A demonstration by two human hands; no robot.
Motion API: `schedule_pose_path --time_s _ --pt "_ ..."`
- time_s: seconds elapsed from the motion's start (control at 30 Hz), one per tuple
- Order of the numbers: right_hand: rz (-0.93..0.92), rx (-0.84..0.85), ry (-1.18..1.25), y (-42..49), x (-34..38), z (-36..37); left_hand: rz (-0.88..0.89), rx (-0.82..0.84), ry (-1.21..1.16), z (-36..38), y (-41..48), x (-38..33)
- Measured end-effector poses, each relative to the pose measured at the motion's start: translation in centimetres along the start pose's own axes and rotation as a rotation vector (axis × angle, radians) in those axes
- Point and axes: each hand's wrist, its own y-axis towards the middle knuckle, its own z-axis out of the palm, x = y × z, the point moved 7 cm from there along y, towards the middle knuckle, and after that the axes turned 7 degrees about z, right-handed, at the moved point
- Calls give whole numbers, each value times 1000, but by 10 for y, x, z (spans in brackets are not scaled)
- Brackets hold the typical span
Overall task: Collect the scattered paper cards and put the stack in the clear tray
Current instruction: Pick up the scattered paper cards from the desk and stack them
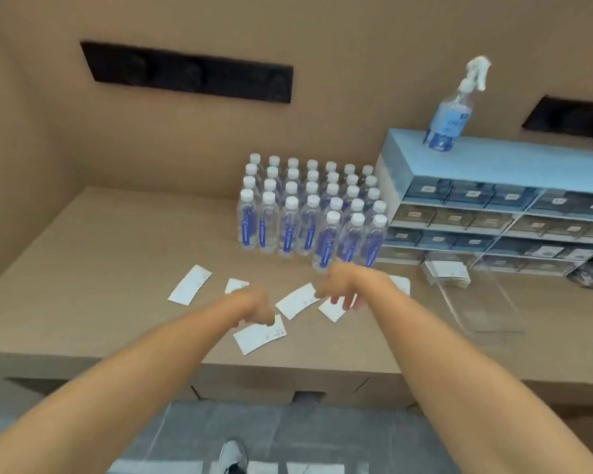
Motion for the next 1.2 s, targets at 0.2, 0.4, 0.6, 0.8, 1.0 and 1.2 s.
schedule_pose_path --time_s 0.2,0.4,0.6,0.8,1.0,1.2 --pt "43 69 -14 66 34 65 -120 -72 -150 50 47 54" --pt "18 -9 140 110 51 120 -350 -234 -479 80 58 88" --pt "71 -130 349 131 49 133 -586 -303 -864 95 58 100" --pt "42 -59 349 146 49 130 -800 -395 -1195 109 52 106" --pt "19 138 564 151 60 125 -871 -463 -1393 118 50 111" --pt "-79 446 679 149 81 116 -867 -531 -1436 109 40 115"
